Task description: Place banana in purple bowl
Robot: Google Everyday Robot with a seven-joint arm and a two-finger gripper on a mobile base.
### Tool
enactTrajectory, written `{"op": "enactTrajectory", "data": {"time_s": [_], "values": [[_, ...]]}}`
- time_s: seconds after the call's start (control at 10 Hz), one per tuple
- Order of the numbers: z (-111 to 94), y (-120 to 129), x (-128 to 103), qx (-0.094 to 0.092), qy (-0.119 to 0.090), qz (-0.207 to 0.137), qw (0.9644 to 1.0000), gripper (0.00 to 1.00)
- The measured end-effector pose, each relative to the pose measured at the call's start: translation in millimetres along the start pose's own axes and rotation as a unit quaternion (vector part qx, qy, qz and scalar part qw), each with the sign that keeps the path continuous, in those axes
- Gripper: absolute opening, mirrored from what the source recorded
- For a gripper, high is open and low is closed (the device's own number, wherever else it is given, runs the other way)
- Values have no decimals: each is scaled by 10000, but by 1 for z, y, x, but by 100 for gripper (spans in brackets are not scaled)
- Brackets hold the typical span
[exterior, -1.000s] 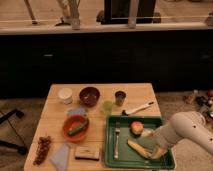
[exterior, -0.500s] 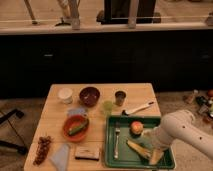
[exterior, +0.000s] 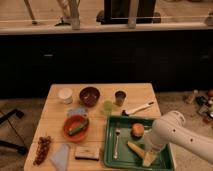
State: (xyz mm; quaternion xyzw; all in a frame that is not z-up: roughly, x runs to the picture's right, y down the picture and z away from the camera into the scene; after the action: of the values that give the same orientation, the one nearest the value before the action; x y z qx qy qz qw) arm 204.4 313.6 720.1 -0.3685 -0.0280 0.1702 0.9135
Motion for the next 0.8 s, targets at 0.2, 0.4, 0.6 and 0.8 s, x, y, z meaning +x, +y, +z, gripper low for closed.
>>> {"op": "enactTrajectory", "data": {"time_s": [0.2,0.4,0.6,0.8], "values": [[6,0,3,22,-176,482,9987,80],[15,-4,2,-25,-177,556,9983,80],[23,-8,3,-60,-139,604,9981,78],[31,-9,2,-109,-83,563,9983,59]]}}
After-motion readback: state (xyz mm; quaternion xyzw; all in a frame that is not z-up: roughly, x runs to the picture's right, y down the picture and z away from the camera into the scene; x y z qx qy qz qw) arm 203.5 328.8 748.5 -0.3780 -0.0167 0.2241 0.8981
